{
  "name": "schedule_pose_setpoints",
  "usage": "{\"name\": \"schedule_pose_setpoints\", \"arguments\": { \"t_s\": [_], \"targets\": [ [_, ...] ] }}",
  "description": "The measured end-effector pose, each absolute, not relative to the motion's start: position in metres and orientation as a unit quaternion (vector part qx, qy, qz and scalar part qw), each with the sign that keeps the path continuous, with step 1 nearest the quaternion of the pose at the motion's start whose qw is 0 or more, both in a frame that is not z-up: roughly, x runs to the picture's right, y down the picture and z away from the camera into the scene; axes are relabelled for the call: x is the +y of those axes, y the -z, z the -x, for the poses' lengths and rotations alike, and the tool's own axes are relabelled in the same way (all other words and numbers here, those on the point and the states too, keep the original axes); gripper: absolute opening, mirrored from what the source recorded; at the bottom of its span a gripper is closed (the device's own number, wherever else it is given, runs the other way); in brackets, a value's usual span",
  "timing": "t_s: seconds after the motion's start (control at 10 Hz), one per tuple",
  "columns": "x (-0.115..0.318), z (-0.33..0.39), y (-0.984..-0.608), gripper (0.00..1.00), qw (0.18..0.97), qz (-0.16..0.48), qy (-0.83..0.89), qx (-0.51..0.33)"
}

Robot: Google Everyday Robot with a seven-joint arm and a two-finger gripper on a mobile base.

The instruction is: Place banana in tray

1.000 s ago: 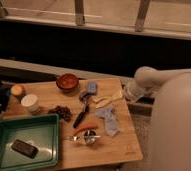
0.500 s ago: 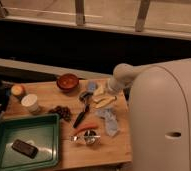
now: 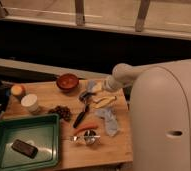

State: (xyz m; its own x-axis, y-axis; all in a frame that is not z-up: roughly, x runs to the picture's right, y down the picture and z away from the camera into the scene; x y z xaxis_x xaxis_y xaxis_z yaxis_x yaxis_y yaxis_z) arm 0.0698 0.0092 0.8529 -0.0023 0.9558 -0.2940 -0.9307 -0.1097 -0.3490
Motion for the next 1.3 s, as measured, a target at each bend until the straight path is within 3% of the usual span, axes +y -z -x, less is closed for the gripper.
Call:
{"name": "schedule_pose_setpoints", "arguments": {
  "t_s": [0.2, 0.7, 1.3],
  "targets": [
    [0.013, -0.078, -0.861, 0.73, 0.660, 0.230, -0.715, -0.004],
    [0.031, -0.104, -0.924, 0.73, 0.630, 0.231, -0.739, 0.064],
    [0.054, -0.097, -0.943, 0.73, 0.617, 0.266, -0.733, 0.107]
  ]
}}
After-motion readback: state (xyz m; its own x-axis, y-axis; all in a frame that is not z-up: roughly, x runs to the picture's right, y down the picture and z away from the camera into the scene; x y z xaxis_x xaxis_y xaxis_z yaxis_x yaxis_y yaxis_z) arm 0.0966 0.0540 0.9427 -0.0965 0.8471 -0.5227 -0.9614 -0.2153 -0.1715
